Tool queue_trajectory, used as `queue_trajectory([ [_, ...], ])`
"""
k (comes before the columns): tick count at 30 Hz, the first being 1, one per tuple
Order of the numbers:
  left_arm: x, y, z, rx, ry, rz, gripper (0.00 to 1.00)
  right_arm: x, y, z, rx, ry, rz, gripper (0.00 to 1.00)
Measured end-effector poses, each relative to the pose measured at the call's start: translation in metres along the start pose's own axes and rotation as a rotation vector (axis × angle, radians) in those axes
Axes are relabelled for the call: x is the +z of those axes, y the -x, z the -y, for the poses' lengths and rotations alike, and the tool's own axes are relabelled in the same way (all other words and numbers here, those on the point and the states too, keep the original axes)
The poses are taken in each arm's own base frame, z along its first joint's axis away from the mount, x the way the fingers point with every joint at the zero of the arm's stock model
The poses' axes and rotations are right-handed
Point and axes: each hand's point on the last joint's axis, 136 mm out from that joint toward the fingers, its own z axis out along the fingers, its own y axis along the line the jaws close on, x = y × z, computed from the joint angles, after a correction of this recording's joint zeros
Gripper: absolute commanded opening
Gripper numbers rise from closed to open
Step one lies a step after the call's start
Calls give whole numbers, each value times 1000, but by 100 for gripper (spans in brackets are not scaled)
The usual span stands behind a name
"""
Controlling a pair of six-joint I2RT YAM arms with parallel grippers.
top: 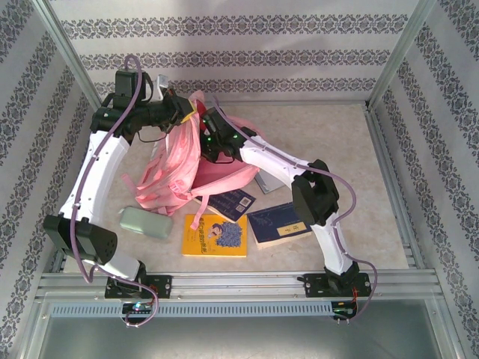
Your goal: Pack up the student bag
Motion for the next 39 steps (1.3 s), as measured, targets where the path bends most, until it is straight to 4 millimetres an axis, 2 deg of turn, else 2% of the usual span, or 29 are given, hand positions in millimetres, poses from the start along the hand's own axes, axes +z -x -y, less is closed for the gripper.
queue_trajectory([
  [5,-2,2,0,15,12,12,0,-9,3,-4,-65,1,9,80],
  [8,-5,4,-2,29,37,26,0,-32,6,-16,-125,4,29,80],
  [12,-6,5,-5,44,54,34,0,-91,10,-33,-215,-3,89,79],
  [14,-6,2,-5,48,57,24,0,-121,13,-33,-247,-10,134,78],
  [19,-12,-2,-10,59,75,38,0,-203,22,-10,-285,-85,210,77],
  [23,-9,-7,-12,75,82,29,0,-256,26,10,-355,-191,265,76],
  [26,-3,-19,-13,92,90,3,0,-288,15,29,-418,-262,277,75],
  [28,4,-33,-15,104,95,-27,0,-308,4,51,-413,-304,264,76],
  [31,8,-52,-20,114,98,-66,0,-336,0,92,-322,-386,257,81],
  [33,7,-58,-21,117,98,-75,0,-348,-5,120,-266,-451,251,87],
  [37,1,-64,-20,128,93,-70,0,-357,-36,184,-150,-616,162,90],
  [39,1,-69,-19,134,93,-73,0,-362,-48,219,-77,-713,122,97],
])
